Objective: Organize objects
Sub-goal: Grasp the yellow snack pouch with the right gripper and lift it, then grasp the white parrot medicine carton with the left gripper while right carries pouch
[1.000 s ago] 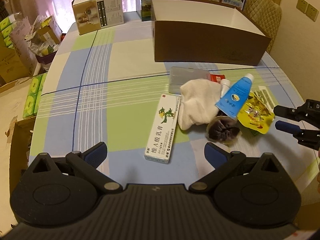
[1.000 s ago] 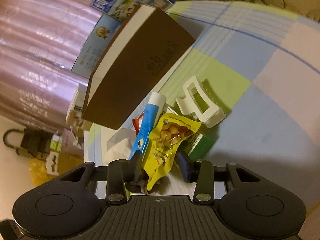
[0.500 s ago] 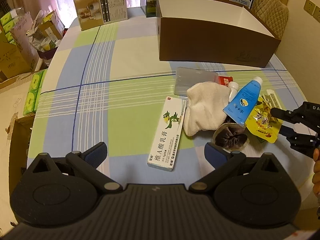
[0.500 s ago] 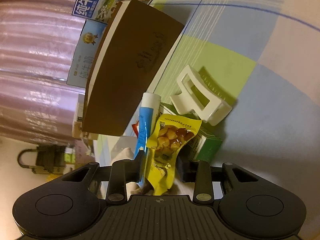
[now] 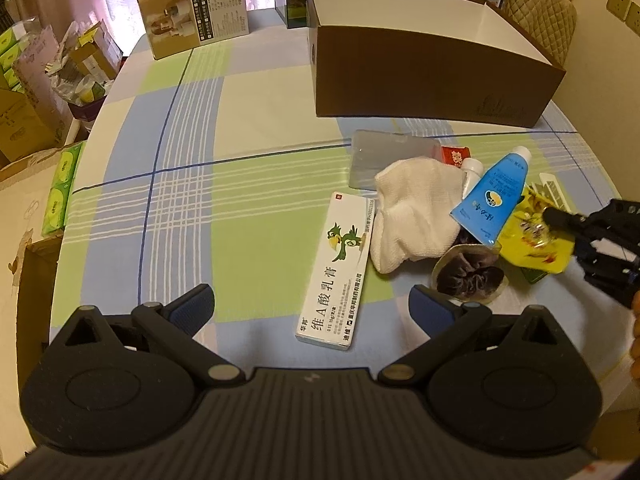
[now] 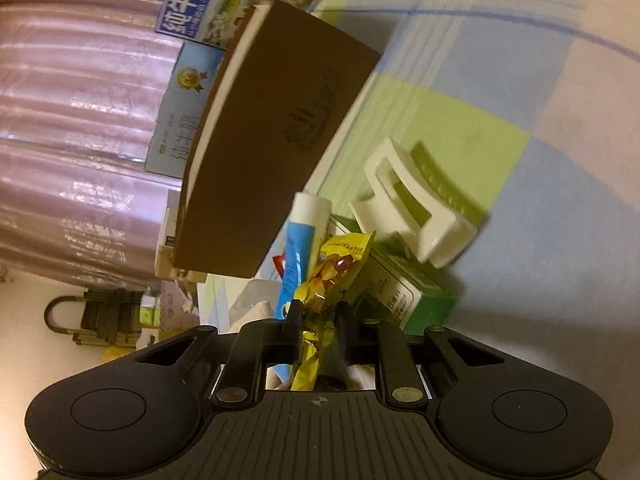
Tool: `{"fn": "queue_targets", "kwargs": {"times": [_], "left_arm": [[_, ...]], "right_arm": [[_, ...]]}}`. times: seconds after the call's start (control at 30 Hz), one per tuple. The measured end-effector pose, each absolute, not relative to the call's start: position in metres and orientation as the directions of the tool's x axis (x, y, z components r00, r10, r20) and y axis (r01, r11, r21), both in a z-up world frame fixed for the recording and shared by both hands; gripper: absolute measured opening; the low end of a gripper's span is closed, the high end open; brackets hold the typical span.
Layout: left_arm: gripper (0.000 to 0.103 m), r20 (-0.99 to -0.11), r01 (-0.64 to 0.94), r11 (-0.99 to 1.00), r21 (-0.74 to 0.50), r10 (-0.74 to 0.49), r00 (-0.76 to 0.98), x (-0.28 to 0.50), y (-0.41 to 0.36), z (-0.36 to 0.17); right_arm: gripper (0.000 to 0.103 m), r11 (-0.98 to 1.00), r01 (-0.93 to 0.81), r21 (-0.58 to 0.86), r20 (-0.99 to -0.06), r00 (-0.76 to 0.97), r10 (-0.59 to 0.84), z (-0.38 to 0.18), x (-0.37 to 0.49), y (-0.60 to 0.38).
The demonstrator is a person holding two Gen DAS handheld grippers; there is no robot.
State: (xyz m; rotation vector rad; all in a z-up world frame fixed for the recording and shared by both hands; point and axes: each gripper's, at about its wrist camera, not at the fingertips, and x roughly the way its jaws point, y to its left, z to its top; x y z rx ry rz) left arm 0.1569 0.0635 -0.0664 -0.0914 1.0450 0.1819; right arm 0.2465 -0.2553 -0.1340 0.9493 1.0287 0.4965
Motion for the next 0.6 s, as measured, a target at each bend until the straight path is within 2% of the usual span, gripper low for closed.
{"fn": "queue_targets", "kwargs": {"times": [0.07,0.23,0.6], "left_arm": [[0.102,-0.867,-0.187,0.982,0.014,0.105,0.487,0.159,0.064,-0.069],[0.100,-0.872,-0.161,0.986,0.033,0.107,0.478,0.167,0.064,-0.083],[0.075,-0.876,-0.044,0.997,0.071,0.083,0.476,0.193,0.060,-0.114]], "right_arm": [[0.006,0.535,0.056,0.843,-0.497,0.460,0.735,-0.126,0.248,-0.256],[0.006,0.552,0.033,0.833,-0.498,0.478,0.723,-0.111,0.245,-0.264],[0.006,0.588,0.021,0.809,-0.515,0.506,0.692,-0.087,0.247,-0.286]]}}
